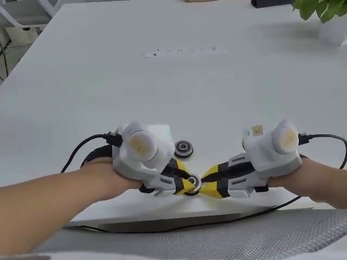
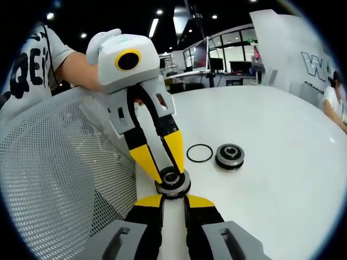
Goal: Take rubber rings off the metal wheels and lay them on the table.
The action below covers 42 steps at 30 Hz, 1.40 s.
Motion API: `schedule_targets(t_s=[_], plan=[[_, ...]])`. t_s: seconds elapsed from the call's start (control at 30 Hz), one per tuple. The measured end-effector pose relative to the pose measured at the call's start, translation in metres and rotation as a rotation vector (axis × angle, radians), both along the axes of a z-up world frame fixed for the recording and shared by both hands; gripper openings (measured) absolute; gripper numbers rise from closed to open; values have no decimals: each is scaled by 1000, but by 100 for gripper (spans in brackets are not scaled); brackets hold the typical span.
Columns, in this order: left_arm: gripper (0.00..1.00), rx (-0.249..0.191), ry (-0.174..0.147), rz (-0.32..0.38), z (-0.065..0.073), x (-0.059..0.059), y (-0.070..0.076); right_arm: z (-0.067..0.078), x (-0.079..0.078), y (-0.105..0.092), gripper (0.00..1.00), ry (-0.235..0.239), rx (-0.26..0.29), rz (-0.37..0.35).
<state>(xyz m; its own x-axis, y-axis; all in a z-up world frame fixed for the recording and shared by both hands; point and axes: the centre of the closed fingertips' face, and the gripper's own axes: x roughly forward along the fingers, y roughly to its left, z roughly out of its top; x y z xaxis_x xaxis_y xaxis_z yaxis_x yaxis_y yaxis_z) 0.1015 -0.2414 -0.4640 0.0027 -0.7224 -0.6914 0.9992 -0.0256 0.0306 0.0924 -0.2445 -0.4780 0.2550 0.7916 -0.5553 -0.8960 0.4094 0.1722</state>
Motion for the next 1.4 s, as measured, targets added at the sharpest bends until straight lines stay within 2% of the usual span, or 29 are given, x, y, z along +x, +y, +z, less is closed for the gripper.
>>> schedule_targets(t_s=[0.3,0.4,0.43,0.47,0.63,0.83,0.87,1.13,1.3,1.37,1.4], plan=[[7,-13,0,5,0,0,-2,0,-1,-1,10,-14,-14,16],[7,-19,1,7,1,1,-3,-1,-1,-1,6,-18,-20,19],[7,-19,1,7,1,0,-3,-3,2,-5,0,-32,-47,6],[7,-20,1,7,1,1,-4,-2,1,-2,0,-21,-28,12],[7,-19,-1,10,1,-1,-3,-2,1,-3,0,6,-14,-11],[7,-18,-5,11,2,-1,-3,-3,4,-4,0,66,22,-71],[7,-19,-6,11,2,-1,-3,-3,5,-5,0,88,36,-92],[7,-19,-9,18,2,0,-3,-3,6,-6,0,149,84,-156],[7,-18,-13,19,2,-1,-3,2,7,-9,0,179,123,-190],[7,-17,-13,20,2,-1,-2,5,8,-10,0,175,135,-213],[7,-17,-13,21,2,-1,-3,7,7,-9,0,191,152,-217]])
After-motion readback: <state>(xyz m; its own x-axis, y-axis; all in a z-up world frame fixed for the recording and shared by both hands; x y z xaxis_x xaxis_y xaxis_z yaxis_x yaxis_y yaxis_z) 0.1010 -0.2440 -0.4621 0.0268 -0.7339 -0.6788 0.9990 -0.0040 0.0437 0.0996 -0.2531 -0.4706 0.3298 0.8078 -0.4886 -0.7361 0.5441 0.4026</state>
